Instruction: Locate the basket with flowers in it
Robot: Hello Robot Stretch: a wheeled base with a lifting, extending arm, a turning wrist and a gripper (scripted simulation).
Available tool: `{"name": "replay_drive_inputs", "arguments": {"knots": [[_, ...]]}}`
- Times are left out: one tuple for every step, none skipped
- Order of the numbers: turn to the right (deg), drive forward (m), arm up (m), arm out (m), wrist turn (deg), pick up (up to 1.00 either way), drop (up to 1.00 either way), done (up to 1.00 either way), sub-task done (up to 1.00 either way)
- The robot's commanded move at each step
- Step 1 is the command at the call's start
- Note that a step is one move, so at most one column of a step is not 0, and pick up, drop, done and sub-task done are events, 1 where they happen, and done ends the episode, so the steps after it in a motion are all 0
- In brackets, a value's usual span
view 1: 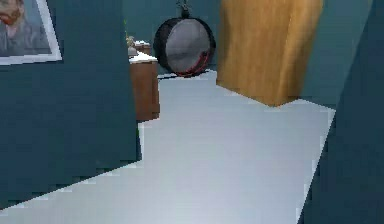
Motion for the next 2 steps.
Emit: {"name": "replay_drive_inputs", "arguments": {"knots": [[0.0, 1.0, 0.0, 0.0, 0.0, 0.0, 0.0, 0.0, 0.0], [-3.0, 0.0, 0.0, 0.0, 0.0, 0.0, 0.0, 0.0, 0.0]]}}
